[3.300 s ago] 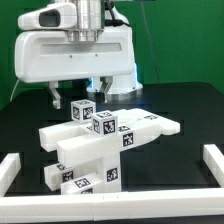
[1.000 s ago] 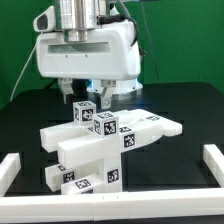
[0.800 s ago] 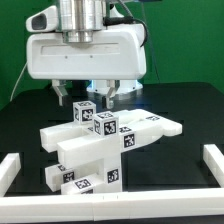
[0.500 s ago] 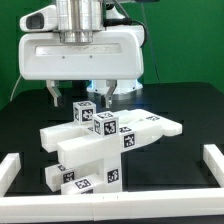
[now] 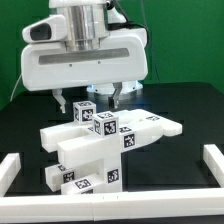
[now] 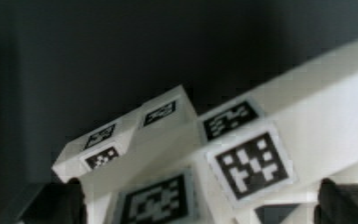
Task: Assemble chair
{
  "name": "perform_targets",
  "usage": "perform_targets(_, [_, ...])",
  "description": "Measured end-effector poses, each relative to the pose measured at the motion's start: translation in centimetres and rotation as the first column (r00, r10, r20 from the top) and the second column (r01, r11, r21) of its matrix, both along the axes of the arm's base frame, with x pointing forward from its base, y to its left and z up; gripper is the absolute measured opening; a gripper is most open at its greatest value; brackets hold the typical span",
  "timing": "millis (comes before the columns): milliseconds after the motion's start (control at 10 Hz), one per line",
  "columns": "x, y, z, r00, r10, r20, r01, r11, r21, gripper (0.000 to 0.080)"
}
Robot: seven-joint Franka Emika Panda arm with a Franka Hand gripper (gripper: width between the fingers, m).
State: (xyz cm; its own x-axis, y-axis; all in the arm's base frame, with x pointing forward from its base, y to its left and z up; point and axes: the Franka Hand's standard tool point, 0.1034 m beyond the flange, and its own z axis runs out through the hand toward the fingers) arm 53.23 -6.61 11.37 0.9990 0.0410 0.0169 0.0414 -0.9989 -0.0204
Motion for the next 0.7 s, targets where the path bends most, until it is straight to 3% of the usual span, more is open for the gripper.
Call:
perform_targets(200, [-0.01,-0.03,-0.01,1.000,-0.027,0.000,0.027,1.000,0.000,0.0385])
perform_targets(300, [0.00,-0.02,-0.03,0.990,-0.142,-0.003,0.142,0.990,0.002,0.0287])
perform_targets(700, [-0.01,0.01,-0.06,0.906,-0.423,-0.010,0.423,0.906,0.005,0.0288])
